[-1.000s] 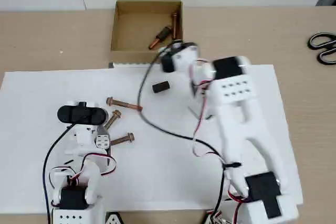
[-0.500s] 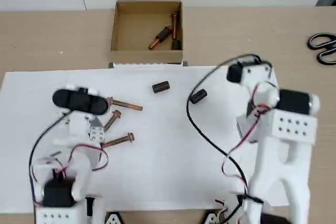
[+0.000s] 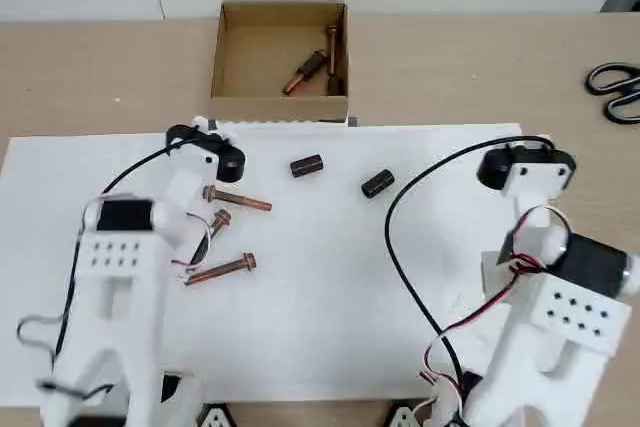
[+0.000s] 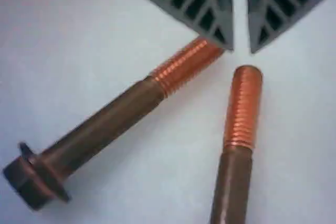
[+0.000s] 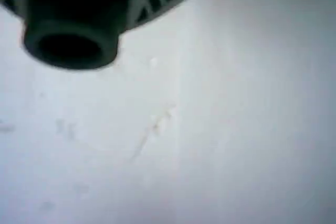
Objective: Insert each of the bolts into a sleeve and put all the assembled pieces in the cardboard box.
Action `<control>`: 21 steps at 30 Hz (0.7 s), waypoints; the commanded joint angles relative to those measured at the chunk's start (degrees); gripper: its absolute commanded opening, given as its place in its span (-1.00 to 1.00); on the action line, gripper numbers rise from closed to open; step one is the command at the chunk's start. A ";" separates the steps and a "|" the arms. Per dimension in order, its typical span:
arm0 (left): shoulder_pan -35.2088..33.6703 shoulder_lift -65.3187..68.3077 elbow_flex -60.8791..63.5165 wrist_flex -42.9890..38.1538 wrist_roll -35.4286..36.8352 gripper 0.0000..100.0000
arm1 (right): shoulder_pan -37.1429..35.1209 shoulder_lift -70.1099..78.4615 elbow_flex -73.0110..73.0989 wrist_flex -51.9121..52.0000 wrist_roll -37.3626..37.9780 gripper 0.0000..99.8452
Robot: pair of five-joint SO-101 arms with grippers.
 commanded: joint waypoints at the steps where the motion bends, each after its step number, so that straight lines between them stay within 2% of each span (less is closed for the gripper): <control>1: 0.09 7.12 -5.49 0.26 -2.55 -0.98 | 1.89 -1.45 0.26 -0.40 0.62 -0.99; 6: 0.09 14.24 -10.95 0.35 -3.43 -0.84 | 3.12 -1.45 0.35 -0.40 0.44 -0.99; 11: 0.09 17.76 -16.84 0.70 -3.43 -0.82 | 3.12 -1.45 0.44 -0.40 0.44 -0.99; 15: 0.09 22.42 -18.42 0.53 -3.43 -0.72 | 3.12 -1.45 0.44 -0.40 0.44 -0.99; 21: 0.09 28.57 -21.93 0.35 -3.43 -0.72 | 3.12 -1.45 0.44 -0.40 0.44 -0.99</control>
